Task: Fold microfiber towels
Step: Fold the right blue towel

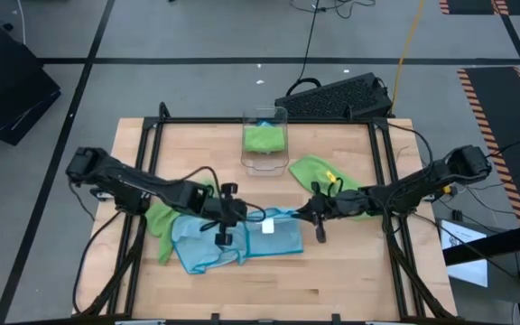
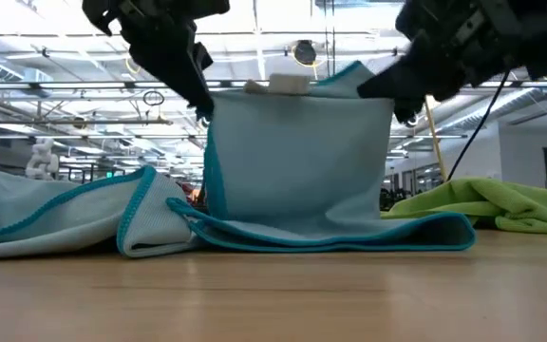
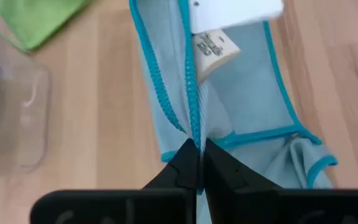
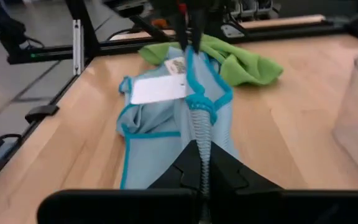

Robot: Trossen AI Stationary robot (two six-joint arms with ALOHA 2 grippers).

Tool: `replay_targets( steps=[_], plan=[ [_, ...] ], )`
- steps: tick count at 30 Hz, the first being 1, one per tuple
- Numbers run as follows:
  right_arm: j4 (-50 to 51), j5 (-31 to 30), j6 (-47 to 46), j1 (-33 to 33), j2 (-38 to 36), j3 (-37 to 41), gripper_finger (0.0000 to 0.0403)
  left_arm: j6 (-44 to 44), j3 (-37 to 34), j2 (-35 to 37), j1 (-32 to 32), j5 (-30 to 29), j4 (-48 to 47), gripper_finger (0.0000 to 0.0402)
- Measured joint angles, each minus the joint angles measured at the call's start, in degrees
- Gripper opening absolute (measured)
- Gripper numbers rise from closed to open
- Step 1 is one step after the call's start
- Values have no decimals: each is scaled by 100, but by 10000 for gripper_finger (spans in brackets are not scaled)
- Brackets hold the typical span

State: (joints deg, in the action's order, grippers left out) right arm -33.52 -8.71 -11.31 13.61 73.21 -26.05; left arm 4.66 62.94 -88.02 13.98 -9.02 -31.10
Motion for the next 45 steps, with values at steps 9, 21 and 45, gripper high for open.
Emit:
replay_targets(
  steps=[9,21,45],
  plan=[
    [-785,-9,-101,-98,739,158,2,266,-8,-258,153,-742,39,11],
    [-1126,-158,1100,-1356,375,141,2,-318,13,155,-512,-3293,420,8],
    [-475,1076,474,-1254,616,136,2,468,0,65,-340,-846,-203,10]
  ],
)
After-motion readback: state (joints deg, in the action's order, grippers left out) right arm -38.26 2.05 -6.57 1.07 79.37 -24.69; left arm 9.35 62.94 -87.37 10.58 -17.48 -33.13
